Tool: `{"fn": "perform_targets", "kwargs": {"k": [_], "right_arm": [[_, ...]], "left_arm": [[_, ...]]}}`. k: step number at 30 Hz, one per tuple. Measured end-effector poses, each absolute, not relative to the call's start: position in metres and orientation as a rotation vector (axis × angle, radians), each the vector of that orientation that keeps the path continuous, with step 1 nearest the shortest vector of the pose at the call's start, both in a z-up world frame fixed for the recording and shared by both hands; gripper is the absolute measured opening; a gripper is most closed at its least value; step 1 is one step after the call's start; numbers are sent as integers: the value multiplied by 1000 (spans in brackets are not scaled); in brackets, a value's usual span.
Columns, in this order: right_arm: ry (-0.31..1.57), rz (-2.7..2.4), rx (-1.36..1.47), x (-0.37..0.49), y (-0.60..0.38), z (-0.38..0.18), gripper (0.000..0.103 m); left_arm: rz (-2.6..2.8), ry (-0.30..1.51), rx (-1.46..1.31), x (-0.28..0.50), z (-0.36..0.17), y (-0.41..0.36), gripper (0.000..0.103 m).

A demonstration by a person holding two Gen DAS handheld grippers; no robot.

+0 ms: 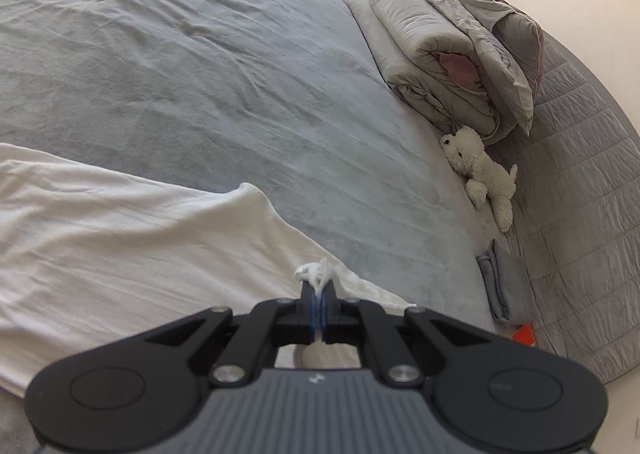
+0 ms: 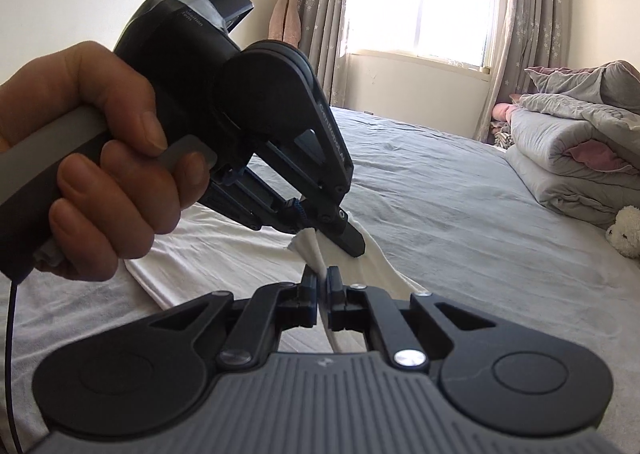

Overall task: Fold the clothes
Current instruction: 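Carry the garment end with both grippers toward the ribbed waistband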

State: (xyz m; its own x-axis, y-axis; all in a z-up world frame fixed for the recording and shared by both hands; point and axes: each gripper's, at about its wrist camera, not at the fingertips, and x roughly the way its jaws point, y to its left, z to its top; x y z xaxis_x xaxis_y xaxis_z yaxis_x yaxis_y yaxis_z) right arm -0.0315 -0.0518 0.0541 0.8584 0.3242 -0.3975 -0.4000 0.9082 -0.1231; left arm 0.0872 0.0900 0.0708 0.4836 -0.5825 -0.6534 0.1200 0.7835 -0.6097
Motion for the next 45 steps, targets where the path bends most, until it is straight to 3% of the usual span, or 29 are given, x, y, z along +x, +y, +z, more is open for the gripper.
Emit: {"fn": "perform_targets", "kwargs": {"k": [23, 45], "right_arm": [[406, 486, -103, 0, 24, 50, 2], [425, 576, -240, -6, 101, 34, 2]], "left_arm": [[-297, 938, -618, 107, 55, 192, 2], [-247, 905, -537, 109, 44, 247, 2]]}}
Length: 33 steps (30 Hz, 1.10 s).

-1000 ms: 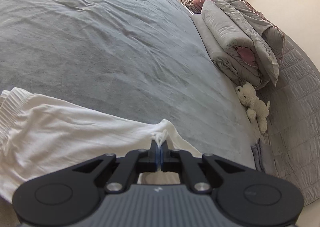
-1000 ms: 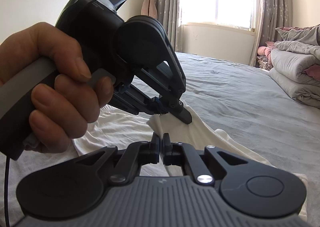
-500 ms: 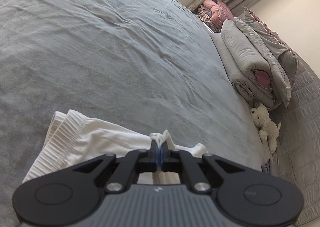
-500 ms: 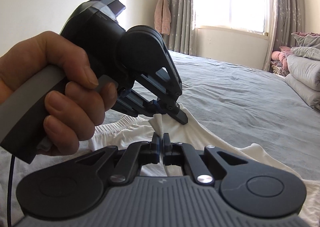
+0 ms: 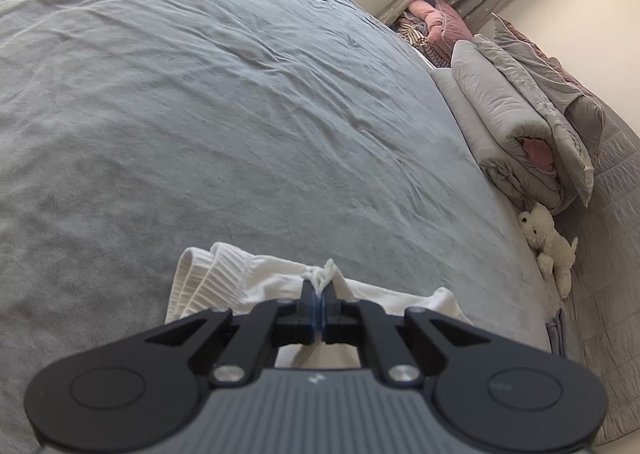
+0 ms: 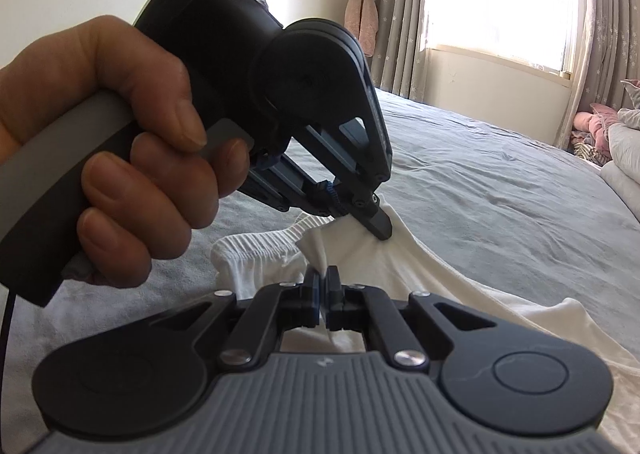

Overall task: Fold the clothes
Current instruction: 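Carry the garment end with both grippers toward the ribbed waistband, then lay the garment end on the waistband and open both grippers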

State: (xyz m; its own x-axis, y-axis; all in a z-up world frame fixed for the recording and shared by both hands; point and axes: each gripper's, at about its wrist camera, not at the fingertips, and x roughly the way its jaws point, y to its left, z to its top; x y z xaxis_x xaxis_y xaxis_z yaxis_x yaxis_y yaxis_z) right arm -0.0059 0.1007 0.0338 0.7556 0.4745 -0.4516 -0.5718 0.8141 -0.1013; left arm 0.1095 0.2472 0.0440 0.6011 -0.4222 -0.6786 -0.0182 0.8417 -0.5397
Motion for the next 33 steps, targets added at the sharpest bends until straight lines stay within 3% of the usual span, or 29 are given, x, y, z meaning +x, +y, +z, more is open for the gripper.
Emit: {"fn": "perform_targets", "kwargs": {"k": [21, 24, 27, 29, 30, 31, 33], "right_arm": [[526, 598, -196, 0, 115, 32, 3], [558, 620, -152, 2, 112, 33, 14], [570, 639, -95, 0, 105, 37, 17], [572, 646, -63, -4, 102, 40, 28], [568, 651, -51, -6, 100, 42, 43], [557, 656, -45, -11, 99, 44, 51], [542, 668, -42, -19, 98, 48, 52]], "left_arm": [[-170, 908, -322, 116, 32, 243, 3], [-169, 912, -302, 116, 32, 244, 7], [-156, 896, -287, 114, 37, 247, 7], [-145, 885, -273, 113, 40, 248, 7], [-138, 880, -270, 112, 42, 249, 7], [-131, 874, -268, 112, 43, 250, 7], [-108, 857, -264, 110, 49, 253, 7]]}}
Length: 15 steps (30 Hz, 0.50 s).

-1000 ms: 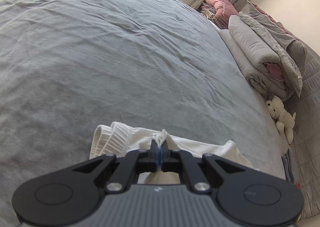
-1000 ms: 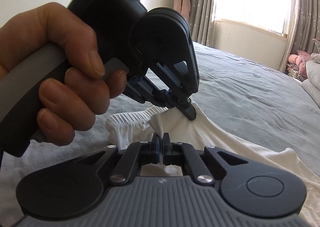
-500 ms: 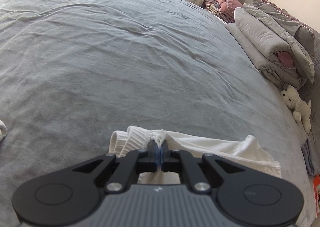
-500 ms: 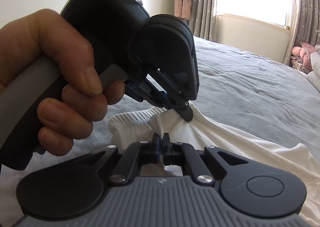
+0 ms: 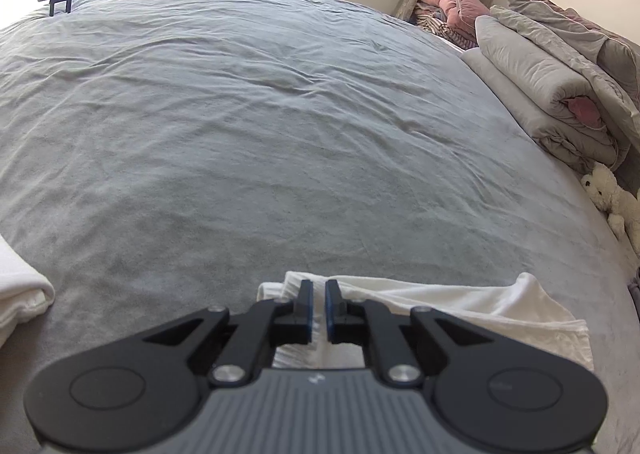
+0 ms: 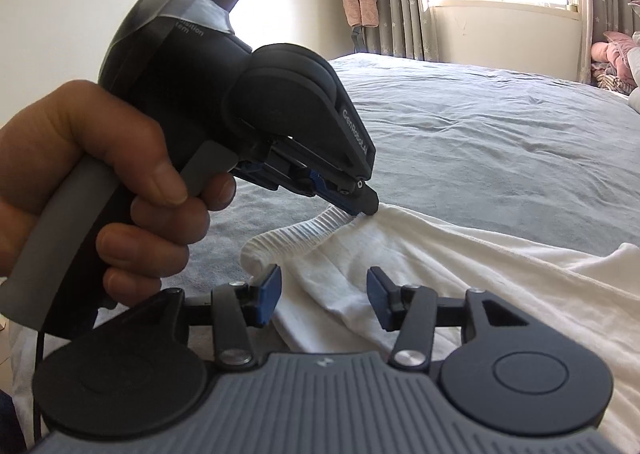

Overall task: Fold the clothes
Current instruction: 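Lay the garment end on the waistband and open both grippers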

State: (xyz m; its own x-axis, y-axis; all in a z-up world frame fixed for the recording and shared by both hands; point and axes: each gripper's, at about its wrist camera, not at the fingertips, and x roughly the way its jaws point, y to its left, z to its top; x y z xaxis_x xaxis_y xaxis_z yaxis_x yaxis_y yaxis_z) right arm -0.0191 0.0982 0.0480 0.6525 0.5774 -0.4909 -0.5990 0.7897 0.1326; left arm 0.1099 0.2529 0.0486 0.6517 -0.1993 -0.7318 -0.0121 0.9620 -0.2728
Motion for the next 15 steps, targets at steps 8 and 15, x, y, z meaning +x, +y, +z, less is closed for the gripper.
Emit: {"fn": "perform_targets", "kwargs": {"k": [8, 15], "right_arm": [[544, 613, -86, -36, 66, 64, 52], [614, 500, -130, -9, -17, 74, 52]], "left_arm": [[-157, 798, -278, 96, 65, 247, 7], [-201, 875, -241, 91, 49, 218, 10]]}}
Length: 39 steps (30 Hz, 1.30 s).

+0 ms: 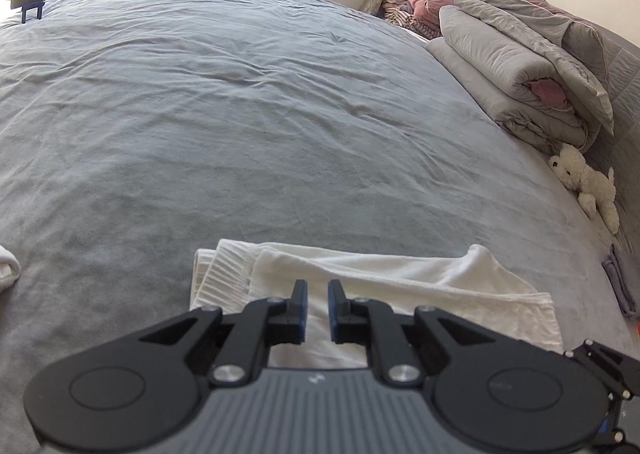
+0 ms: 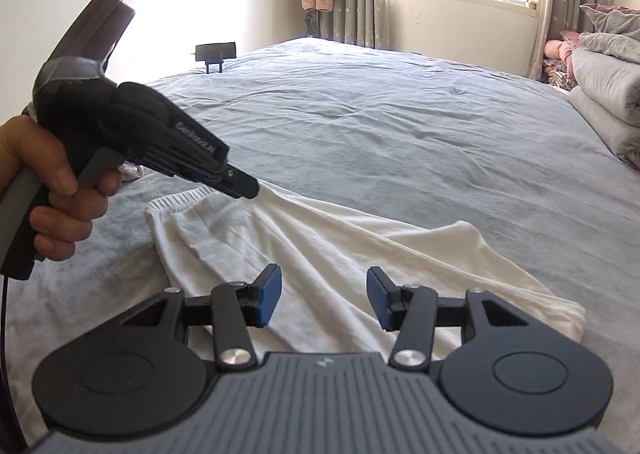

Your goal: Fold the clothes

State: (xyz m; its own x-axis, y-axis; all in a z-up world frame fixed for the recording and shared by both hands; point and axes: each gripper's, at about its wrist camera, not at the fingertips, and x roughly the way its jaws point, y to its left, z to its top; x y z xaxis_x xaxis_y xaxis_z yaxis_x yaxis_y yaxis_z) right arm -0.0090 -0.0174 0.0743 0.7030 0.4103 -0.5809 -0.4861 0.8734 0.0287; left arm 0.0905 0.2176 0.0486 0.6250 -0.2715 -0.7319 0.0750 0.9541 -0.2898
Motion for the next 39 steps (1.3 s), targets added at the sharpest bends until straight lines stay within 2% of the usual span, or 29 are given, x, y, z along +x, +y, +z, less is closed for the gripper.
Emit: {"fn": "perform_targets", "kwargs": {"k": [9, 12, 16, 21, 23, 24, 25, 34, 39], "right_arm": [[828, 451, -169, 16, -90, 27, 52], [788, 461, -209, 5, -87, 28, 52], [746, 485, -218, 3, -91, 47, 52], [761, 407, -99, 37, -114, 54, 52], [807, 415, -38, 53, -119, 49, 40], [827, 421, -13, 60, -120, 47, 29], [845, 413, 5, 67, -120, 43, 24], [791, 328, -68, 84, -121, 29, 9], [725, 258, -136, 82, -117, 21, 7]], "left_arm": [[-132, 917, -190, 92, 35, 216, 11], [-111, 908, -170, 88, 42, 208, 15], [-152, 844, -113, 72, 57, 184, 27], [-309, 881, -228, 56, 54, 148, 28], [-344, 899, -259, 54, 49, 135, 28], [-355, 903, -262, 53, 47, 128, 28], [-367, 908, -265, 52, 44, 121, 28], [-383, 937, -152, 43, 25, 84, 29], [-394, 935, -150, 41, 26, 89, 29]]}}
